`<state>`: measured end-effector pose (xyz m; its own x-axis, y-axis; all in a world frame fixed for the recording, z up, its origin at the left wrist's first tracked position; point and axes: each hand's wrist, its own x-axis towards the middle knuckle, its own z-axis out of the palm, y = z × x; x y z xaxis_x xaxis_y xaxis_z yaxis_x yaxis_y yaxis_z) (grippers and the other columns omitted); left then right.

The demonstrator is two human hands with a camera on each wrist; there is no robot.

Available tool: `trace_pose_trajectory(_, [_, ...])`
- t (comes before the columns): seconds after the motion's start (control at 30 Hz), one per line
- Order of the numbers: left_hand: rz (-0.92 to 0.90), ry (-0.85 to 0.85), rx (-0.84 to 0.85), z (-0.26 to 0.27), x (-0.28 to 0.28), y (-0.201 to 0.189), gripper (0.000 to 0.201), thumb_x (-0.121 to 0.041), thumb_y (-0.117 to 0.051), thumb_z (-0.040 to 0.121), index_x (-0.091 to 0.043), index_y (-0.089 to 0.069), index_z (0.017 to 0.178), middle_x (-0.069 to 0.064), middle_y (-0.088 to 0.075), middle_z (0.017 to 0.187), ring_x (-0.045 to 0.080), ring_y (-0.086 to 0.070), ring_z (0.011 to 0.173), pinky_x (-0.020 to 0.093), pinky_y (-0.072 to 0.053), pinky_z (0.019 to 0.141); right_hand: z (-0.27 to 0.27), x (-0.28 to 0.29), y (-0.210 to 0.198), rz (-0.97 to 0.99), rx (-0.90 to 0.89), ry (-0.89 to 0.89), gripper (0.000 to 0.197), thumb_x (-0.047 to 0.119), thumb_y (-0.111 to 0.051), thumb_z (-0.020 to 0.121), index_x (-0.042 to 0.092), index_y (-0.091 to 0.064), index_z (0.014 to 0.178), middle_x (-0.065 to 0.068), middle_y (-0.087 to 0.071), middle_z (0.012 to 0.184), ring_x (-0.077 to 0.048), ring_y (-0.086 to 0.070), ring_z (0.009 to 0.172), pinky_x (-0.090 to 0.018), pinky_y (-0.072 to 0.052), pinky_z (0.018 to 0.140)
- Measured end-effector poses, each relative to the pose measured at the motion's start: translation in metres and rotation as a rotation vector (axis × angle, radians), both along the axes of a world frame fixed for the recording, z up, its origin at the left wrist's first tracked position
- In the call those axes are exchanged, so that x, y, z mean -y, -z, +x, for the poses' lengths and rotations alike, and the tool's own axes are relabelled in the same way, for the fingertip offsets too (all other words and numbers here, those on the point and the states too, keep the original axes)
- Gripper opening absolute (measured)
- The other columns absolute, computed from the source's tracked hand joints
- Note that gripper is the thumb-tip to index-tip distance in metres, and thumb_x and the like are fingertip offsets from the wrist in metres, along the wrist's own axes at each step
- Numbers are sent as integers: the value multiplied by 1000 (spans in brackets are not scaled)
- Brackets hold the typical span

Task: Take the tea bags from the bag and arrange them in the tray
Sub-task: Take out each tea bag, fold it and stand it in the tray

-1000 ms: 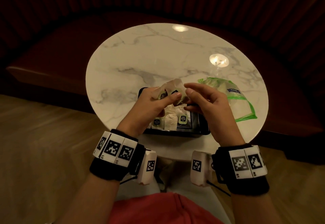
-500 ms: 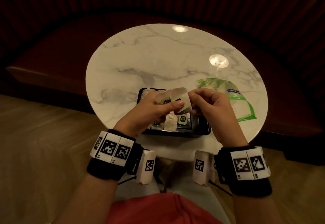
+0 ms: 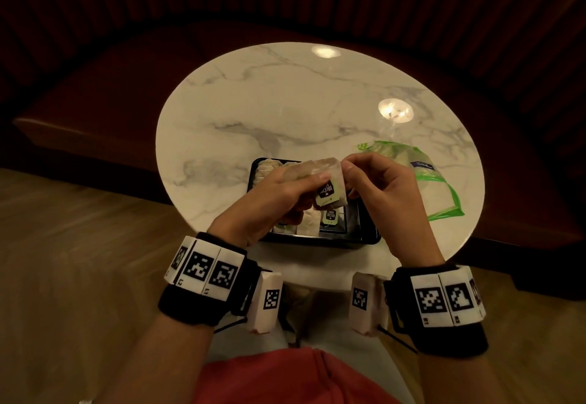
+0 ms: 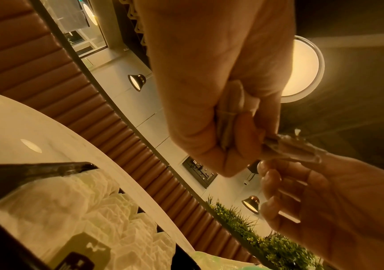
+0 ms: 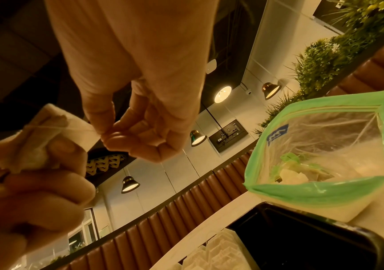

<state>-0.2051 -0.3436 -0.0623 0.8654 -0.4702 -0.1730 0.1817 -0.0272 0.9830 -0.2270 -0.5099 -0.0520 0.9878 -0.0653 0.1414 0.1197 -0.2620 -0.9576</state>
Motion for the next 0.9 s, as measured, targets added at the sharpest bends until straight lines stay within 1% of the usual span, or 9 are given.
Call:
trace_pose_trajectory(0.1, [3, -35, 12, -1, 1, -4, 45, -33, -48, 100, -43, -60, 58, -10, -56, 67, 22, -54, 79, 26, -34, 58, -1, -1, -2, -7, 14, -5, 8, 12, -61, 93, 12, -68, 90, -5, -70, 80, -3, -62, 67, -15, -49, 65])
trace_pose_trajectory(0.2, [-18, -64, 9, -2, 3, -6, 44, -34, -47, 101, -46, -62, 61, 5, -57, 87, 36, -61, 98, 29, -34, 60, -1, 1, -2, -6, 21, -10, 8, 11, -62, 93, 12, -69, 89, -7, -70, 80, -3, -62, 68, -13, -48, 65])
trace_pose_trajectory(0.33, [21, -27, 36, -1, 1, -4, 32, -39, -46, 100, -53, -68, 81, -9, -67, 83, 30, -65, 108, 21, -39, 57, -2, 4, -3, 0, 34, -6, 10, 9, -63, 92, 15, -69, 87, -1, -68, 77, -2, -62, 67, -12, -47, 65])
trace_pose_trajectory(0.4, [31, 0, 31, 0, 0, -3, 24, -39, -47, 100, -40, -71, 100, -3, -67, 87, 31, -67, 104, 22, -37, 57, -3, 5, -4, -13, 43, -11, 12, 9, -63, 92, 19, -69, 86, 0, -69, 77, -4, -63, 69, -12, -47, 66])
trace_pose_trajectory(0.5, [31, 32, 44, -1, -1, -1, 35, -35, -51, 99, -3, -60, 112, 10, -60, 91, 33, -60, 90, 25, -35, 57, -3, 5, -3, -28, 56, -11, 14, 10, -64, 91, 22, -69, 85, -2, -70, 78, -8, -64, 72, -19, -52, 69])
trace_pose_trajectory(0.6, [53, 23, 55, -1, -1, -1, 19, -33, -52, 98, -23, -67, 91, 7, -57, 85, 25, -55, 84, 24, -34, 55, -2, 4, -3, -59, 84, -4, 14, 12, -65, 91, 24, -68, 85, -4, -69, 78, -17, -64, 73, -29, -54, 71])
trace_pose_trajectory(0.77, [39, 70, 65, -1, -2, -3, 44, -23, -50, 98, -35, -65, 58, -15, -56, 60, 1, -54, 59, 17, -37, 55, -2, 4, -2, -69, 104, -36, 10, 17, -65, 92, 24, -70, 88, -13, -68, 82, -43, -60, 79, -52, -52, 72])
trace_pose_trajectory(0.83, [18, 87, 67, -4, -2, -5, 50, -19, -48, 99, -38, -69, 57, -17, -57, 56, -3, -54, 55, 12, -37, 51, -2, 3, -3, -46, 91, -84, 4, 20, -66, 91, 19, -70, 91, -18, -68, 83, -42, -62, 79, -51, -53, 73])
trace_pose_trajectory(0.9, [2, 81, 74, -4, -3, -6, 32, -25, -51, 97, -27, -73, 74, -9, -56, 63, 6, -53, 60, 17, -35, 52, -3, 4, -5, 3, 47, -120, 15, 26, -64, 87, 15, -70, 94, -18, -70, 87, -35, -66, 82, -41, -55, 78])
